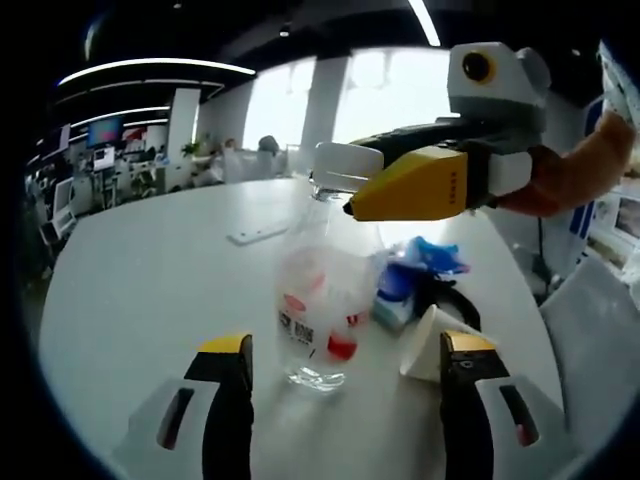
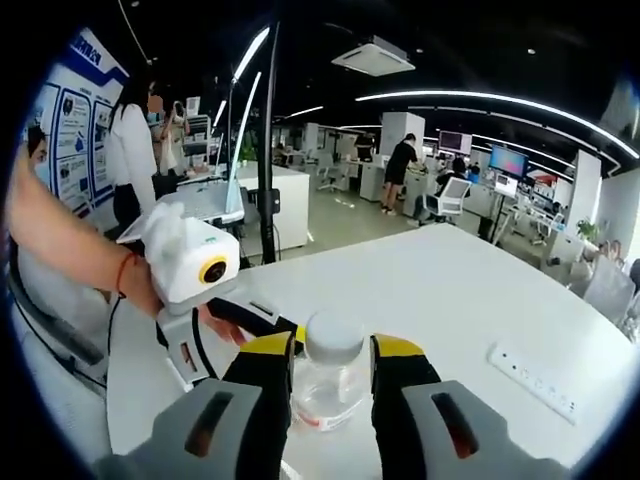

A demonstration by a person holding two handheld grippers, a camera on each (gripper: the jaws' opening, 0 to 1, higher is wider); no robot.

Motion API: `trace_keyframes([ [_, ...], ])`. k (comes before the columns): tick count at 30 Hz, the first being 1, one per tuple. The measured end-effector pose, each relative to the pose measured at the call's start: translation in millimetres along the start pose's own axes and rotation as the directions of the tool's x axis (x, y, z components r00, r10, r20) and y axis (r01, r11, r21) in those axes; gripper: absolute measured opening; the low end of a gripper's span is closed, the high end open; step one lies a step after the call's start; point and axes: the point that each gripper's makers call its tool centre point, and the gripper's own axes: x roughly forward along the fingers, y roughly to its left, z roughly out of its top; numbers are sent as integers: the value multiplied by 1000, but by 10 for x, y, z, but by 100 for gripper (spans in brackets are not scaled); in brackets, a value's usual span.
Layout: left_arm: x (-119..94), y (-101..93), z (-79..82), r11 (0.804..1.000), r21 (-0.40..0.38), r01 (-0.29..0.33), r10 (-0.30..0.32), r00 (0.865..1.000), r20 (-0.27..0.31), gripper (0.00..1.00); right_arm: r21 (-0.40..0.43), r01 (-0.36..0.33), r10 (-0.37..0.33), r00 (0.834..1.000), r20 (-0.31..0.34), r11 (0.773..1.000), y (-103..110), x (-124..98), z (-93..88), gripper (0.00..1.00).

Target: Arrange the tabletop items into an orderly group along one side of the table until the central work area is clear of visible clutter.

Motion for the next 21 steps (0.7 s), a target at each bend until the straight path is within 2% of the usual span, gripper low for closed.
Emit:
trace_keyframes([
  [16,-70,-41,2,1000,-14,-9,9,1000,1,75,16,-52,52,999,-5,999,35,-61,-33,48],
  [21,-97,-76,-3,1000,-20,-14,14,1000,-4,77,31,-62,62,998,-2,998,29,-119,-45,50],
])
